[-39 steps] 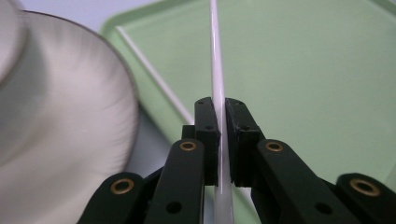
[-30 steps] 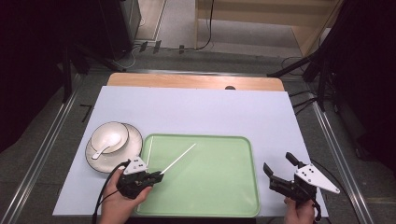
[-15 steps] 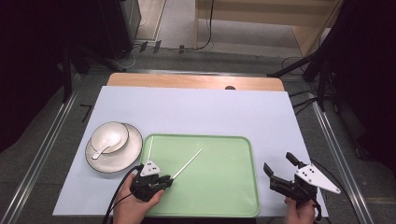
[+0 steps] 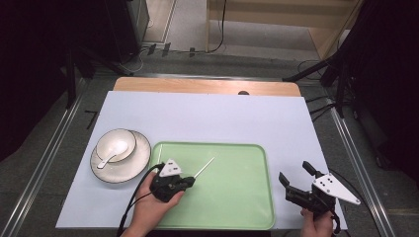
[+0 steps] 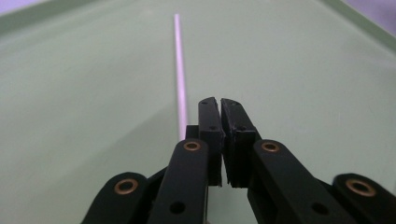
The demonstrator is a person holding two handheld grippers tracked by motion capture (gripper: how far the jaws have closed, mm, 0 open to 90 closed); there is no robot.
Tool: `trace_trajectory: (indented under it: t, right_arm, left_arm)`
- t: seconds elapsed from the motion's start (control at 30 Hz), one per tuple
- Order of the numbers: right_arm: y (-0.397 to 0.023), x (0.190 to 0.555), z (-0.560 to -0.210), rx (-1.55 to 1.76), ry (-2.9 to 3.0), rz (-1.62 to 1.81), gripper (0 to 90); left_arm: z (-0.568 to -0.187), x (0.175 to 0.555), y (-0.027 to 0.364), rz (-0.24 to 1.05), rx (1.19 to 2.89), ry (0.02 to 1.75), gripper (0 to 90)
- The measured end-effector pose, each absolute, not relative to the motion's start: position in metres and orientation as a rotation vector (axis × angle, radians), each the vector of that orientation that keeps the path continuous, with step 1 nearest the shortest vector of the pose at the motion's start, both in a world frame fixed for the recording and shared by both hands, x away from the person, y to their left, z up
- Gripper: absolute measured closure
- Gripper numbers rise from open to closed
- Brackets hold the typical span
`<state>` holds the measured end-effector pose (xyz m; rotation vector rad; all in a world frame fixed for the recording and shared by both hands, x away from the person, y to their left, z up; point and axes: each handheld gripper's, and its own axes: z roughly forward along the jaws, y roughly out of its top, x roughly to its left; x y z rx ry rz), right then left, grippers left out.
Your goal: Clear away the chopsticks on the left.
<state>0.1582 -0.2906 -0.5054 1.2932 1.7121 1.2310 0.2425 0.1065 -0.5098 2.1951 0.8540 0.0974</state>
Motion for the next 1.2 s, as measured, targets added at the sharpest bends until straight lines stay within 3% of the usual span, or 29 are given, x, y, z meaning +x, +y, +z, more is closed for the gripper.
trace_trajectory:
  t: [0.2,0.33,0.73,1.2]
  right_arm:
    - [-0.291,0.158,-0.506,1.296,1.710,1.241,12.9]
    - [-0.292,0.158,-0.507,1.299,1.715,1.245,12.9]
    - [-0.289,0.159,-0.506,1.290,1.724,1.244,12.9]
    - [-0.288,0.160,-0.507,1.296,1.727,1.244,12.9]
  left_arm:
    - [-0.520,0.260,0.073,0.090,2.255,0.854,90.0]
    - [-0.523,0.262,0.072,0.127,2.237,0.892,90.0]
    - [-0.520,0.271,0.121,0.223,2.157,1.095,90.0]
    - [-0.520,0.271,0.153,0.270,2.107,1.180,90.0]
